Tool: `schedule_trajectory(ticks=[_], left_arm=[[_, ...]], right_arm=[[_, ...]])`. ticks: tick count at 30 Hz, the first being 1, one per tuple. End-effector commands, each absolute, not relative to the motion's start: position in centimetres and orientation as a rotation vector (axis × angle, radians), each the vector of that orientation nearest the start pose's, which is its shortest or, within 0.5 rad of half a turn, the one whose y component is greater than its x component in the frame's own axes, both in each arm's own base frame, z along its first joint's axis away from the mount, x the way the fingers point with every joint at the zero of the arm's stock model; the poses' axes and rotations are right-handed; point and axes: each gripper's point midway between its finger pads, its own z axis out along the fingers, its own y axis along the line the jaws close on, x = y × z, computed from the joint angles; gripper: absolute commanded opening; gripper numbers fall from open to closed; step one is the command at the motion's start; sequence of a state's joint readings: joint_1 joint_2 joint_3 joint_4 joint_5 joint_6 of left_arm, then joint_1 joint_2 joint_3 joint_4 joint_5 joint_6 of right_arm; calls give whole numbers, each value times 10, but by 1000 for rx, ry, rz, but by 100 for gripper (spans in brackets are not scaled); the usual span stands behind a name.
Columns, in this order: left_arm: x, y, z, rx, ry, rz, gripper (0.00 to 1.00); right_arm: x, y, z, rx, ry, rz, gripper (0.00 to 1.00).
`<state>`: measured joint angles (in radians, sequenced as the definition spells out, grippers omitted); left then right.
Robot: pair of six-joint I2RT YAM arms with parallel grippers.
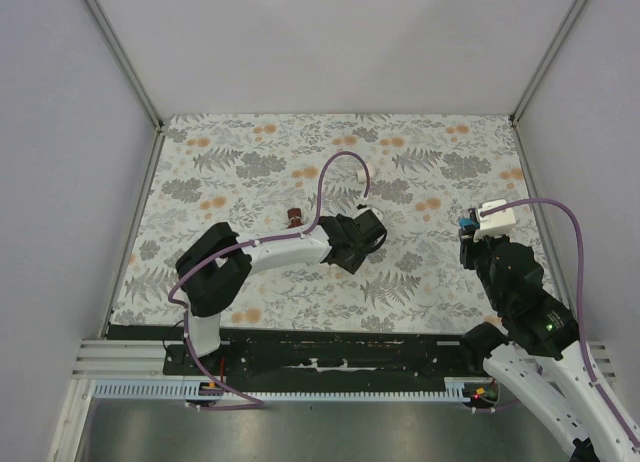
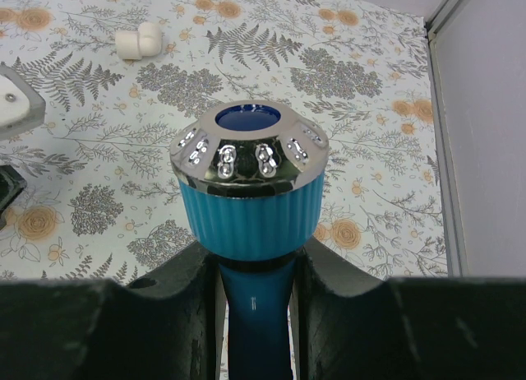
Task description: Install the water faucets
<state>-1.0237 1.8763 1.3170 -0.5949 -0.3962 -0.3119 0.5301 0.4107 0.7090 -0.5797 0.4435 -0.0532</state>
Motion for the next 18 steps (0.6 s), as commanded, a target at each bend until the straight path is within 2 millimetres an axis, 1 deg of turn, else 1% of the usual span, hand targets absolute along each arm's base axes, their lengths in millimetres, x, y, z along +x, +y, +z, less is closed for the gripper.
schedule_trajectory(ticks=[1,6,9,15,18], left_arm=[[261,-314,45,728,2451,124,71],[261,-323,40,750,2432,142,67],[259,-324,36,780,2417,182,66],[253,-315,27,838,2403,301,65],[251,-313,24,853,2411,317,61]], right_arm=[[220,38,257,-200,1755,-60,0],[220,38,258,-199,1751,-57,0],[220,38,258,-199,1749,-55,0],[219,38,258,-196,1745,-55,0],[219,38,259,-197,1744,-53,0]])
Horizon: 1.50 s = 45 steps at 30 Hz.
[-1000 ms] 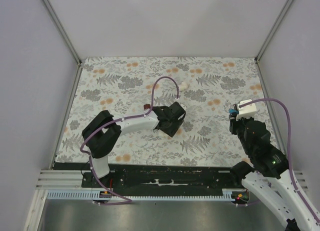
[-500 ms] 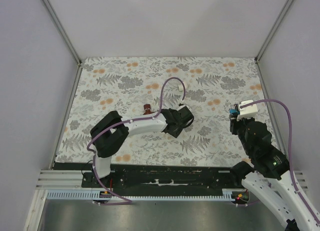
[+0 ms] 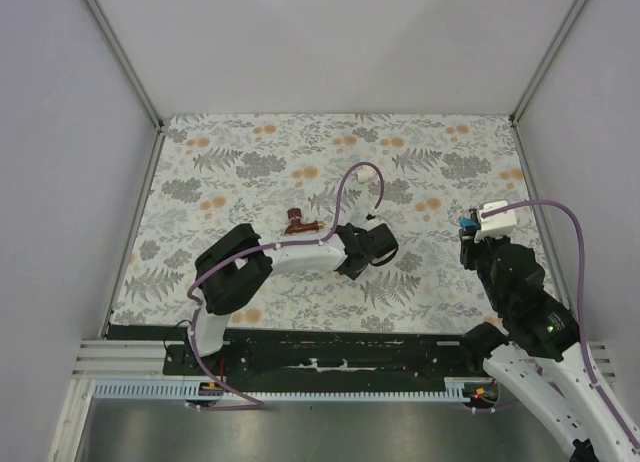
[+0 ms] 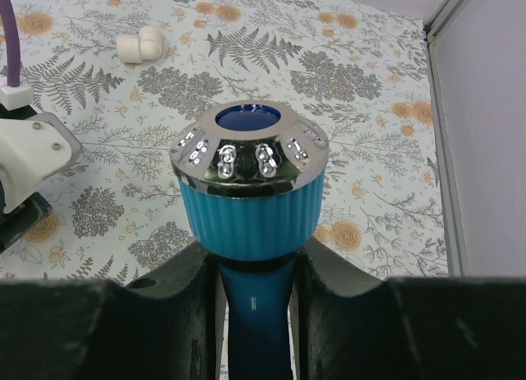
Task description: Install the water faucets
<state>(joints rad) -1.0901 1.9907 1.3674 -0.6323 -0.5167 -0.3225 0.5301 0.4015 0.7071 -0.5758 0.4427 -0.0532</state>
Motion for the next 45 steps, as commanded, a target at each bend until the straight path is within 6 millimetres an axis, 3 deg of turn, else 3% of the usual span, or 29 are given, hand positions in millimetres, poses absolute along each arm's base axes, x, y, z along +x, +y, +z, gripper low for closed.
schedule_trajectory(ticks=[1,6,10,17,24,33,45], left_arm=[[250,-312,23,858,2414,320,58],[247,-314,27,848,2426,285,26],[249,-324,51,761,2389,132,6],[257,-349,106,485,2244,-525,2],[273,-348,151,128,1962,-1049,2],[274,-348,147,-72,1743,-1360,2],[269,-328,104,-140,1751,-1351,2]], right_arm=[[219,38,259,-197,1744,-53,0],[220,38,259,-195,1743,-53,0],[220,39,259,-197,1743,-51,0],[220,39,259,-199,1739,-48,0],[219,41,259,-210,1735,-35,0],[217,41,260,-210,1725,-30,0],[218,42,258,-222,1732,-31,0]])
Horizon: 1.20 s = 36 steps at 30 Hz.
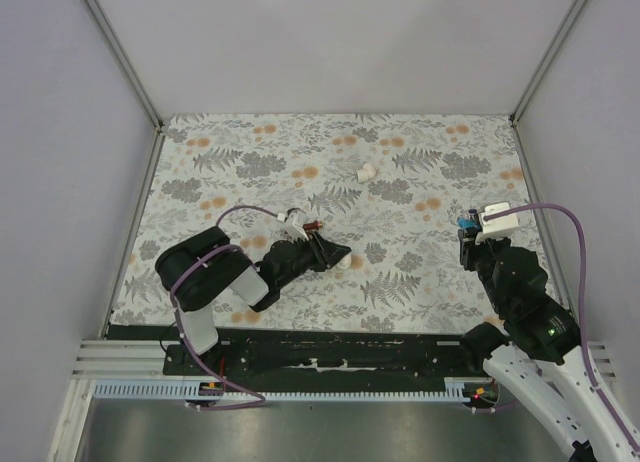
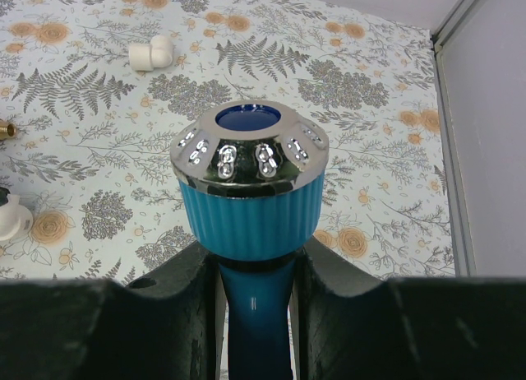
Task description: Install the water faucets
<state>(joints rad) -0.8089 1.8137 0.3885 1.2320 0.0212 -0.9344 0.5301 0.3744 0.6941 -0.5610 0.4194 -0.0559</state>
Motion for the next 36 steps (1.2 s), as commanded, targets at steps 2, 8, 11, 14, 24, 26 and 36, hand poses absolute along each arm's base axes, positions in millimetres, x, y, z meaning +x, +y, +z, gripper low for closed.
schedule_trajectory(ticks=[2,8,11,14,24,26,36], left_arm=[[267,-327,99,-154,1761,-1358,2],[271,-315,86,-247,1771,-1344,21],[270,-311,82,-259,1779,-1328,34],[271,-307,85,-264,1767,-1315,45],[272,-301,86,-286,1763,-1300,79],[273,-296,89,-281,1750,-1280,84],[266,-275,113,-110,1695,-1207,89]], right_arm=[[218,43,257,-225,1735,-31,0],[219,43,257,-227,1737,-33,0],[219,43,257,-228,1736,-31,0],[219,44,257,-230,1737,-30,0],[219,44,256,-233,1738,-28,0],[219,44,256,-234,1738,-27,0],[219,44,257,-233,1733,-28,0]])
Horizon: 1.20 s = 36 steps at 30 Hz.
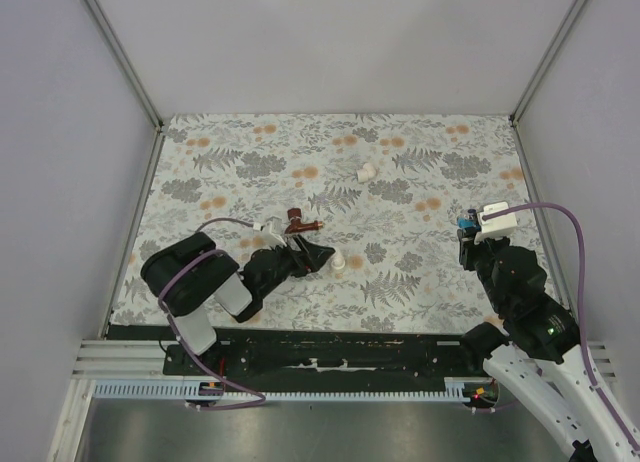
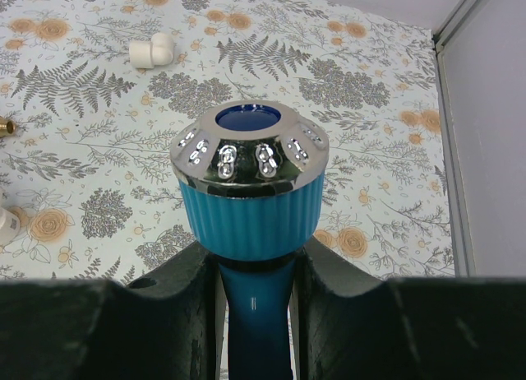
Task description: Install the water faucets
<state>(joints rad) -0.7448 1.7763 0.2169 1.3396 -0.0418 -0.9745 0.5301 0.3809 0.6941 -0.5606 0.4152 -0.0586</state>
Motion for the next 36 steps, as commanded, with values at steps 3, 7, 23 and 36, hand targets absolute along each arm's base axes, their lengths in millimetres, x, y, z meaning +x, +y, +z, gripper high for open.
schedule_trajectory(ticks=[3,7,23,36], left_arm=[[264,-279,127,2,1716,-1190,89],[265,-275,126,169,1900,-988,93],[242,-228,226,840,1920,-512,98],[234,-282,209,1519,1723,-496,94]], right_arm=[[219,44,256,-236,1734,-28,0],[219,44,257,-235,1732,-28,0],[220,50,255,-257,1740,-7,0],[222,57,261,-276,1713,24,0]])
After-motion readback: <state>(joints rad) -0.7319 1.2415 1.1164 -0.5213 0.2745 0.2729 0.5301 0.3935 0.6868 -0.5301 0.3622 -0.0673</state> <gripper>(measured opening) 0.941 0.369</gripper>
